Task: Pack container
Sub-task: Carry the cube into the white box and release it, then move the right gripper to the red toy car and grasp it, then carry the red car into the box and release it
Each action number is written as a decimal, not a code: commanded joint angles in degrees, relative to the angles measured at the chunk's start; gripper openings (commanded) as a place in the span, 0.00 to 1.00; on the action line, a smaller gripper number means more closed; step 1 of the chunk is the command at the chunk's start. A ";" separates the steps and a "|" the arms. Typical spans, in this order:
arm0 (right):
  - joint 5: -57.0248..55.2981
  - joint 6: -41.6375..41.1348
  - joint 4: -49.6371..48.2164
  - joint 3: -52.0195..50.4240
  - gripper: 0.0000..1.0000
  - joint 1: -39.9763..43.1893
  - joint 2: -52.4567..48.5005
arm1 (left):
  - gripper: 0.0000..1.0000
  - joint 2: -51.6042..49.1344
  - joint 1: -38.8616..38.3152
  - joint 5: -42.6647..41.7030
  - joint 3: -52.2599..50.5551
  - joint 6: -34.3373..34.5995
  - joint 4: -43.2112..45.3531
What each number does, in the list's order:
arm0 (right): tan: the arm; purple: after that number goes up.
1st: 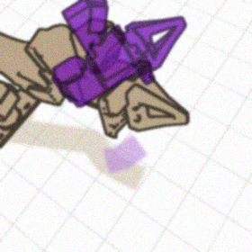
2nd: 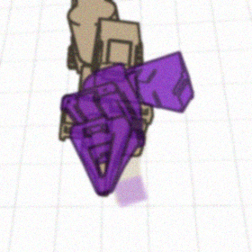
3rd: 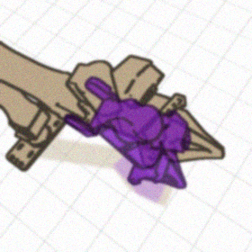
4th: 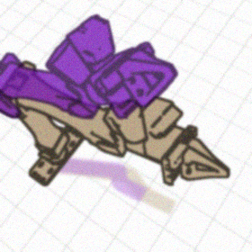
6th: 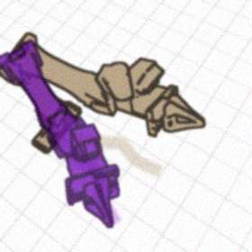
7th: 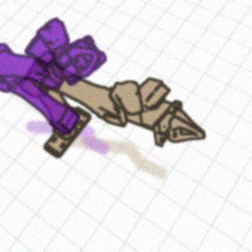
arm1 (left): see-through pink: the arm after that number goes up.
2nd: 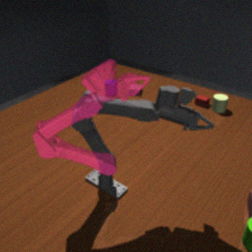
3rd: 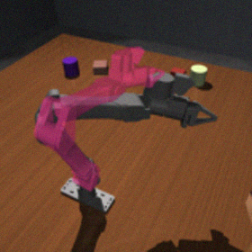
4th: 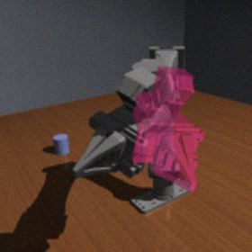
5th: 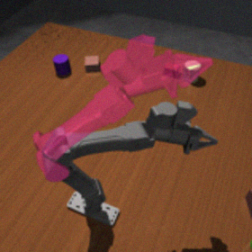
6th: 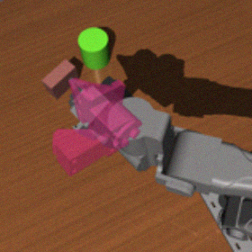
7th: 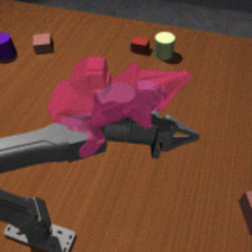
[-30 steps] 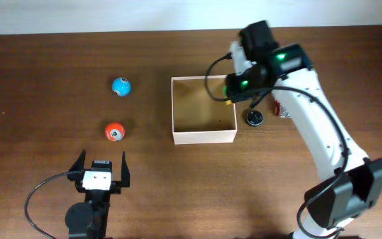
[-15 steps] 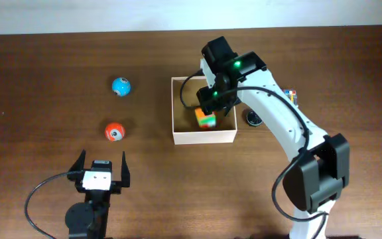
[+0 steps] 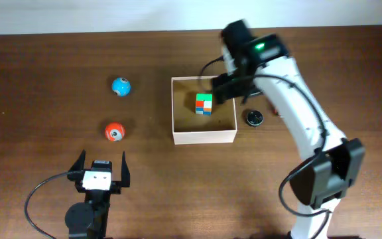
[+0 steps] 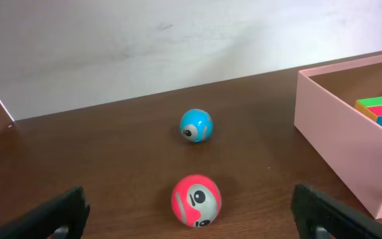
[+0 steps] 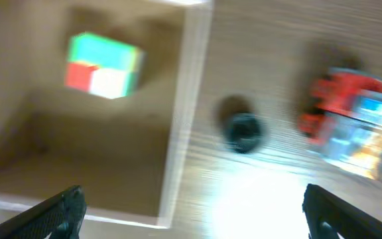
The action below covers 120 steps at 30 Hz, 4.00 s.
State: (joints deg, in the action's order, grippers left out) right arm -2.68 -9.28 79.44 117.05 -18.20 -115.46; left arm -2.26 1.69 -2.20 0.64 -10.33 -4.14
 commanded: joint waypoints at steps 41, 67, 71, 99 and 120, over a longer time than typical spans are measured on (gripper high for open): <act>-0.26 5.97 -15.98 -19.65 0.99 20.46 -0.44 | 0.99 -0.04 0.35 -1.05 -0.11 -0.92 -0.39; 0.07 7.78 -19.47 -20.13 0.51 20.85 -7.21 | 0.99 -0.04 0.35 -1.05 -0.11 -0.92 -0.39; 0.04 7.78 -19.39 -19.82 0.43 20.85 -7.19 | 0.99 -0.04 0.35 -1.05 -0.11 -0.92 -0.39; 0.92 1.01 7.82 17.99 0.42 -4.63 -7.54 | 0.99 -0.04 0.35 -1.05 -0.11 -0.92 -0.39; 0.79 -0.28 7.87 17.86 0.87 -6.08 -11.63 | 0.99 -0.04 0.35 -1.05 -0.11 -0.92 -0.39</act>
State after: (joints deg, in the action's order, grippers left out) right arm -0.43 -8.88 87.20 135.09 -24.91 -126.82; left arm -2.26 1.69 -2.22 0.64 -10.33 -4.14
